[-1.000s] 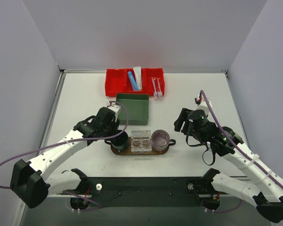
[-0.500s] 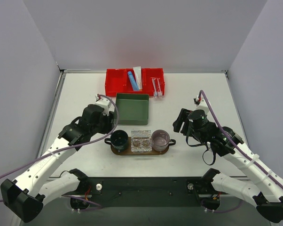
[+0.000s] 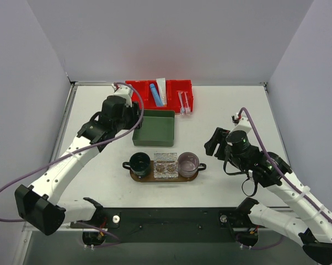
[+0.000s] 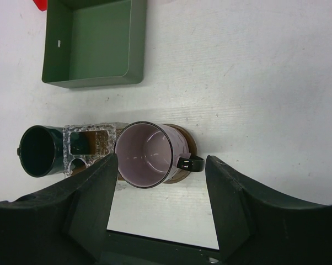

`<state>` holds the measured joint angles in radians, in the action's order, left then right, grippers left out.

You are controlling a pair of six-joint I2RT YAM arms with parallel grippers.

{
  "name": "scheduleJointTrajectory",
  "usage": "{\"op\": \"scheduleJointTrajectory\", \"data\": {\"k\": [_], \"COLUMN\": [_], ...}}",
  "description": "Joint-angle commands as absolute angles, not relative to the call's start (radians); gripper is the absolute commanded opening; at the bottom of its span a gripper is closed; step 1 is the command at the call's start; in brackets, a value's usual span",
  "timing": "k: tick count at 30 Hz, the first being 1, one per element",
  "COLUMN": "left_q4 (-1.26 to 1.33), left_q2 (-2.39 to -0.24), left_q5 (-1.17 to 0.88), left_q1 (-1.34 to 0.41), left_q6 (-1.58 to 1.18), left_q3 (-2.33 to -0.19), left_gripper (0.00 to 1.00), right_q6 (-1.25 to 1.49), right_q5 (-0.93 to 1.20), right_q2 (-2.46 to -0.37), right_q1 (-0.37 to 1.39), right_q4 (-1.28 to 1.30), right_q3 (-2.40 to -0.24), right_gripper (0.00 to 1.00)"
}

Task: Prepare toiletry sets of a toothbrush and toothpaste on the tray

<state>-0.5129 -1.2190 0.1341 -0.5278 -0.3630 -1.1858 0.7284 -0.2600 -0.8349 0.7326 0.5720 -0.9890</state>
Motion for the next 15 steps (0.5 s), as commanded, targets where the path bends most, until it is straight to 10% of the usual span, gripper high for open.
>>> {"op": "scheduleJointTrajectory", "data": {"k": [1, 15], "left_q4": [-0.362, -0.673], "left_q2": [-1.331, -2.13], "left_q5": [0.202, 0.186], "left_q1": [-0.523, -0.477], "left_q6": [-0.478, -0.419], "left_q3": [-1.319, -2.216], "left_gripper": [0.56, 0.48], "right_q6": [0.733, 0.712], "right_q5": [-0.264, -0.273], "right_q2": [-0.827, -0.776], "right_q1": [0.724, 0.707], "right_q4": [0.561, 0.561], "right_q3": [-0.991, -0.976], "right_gripper": [0.6, 0.6]}}
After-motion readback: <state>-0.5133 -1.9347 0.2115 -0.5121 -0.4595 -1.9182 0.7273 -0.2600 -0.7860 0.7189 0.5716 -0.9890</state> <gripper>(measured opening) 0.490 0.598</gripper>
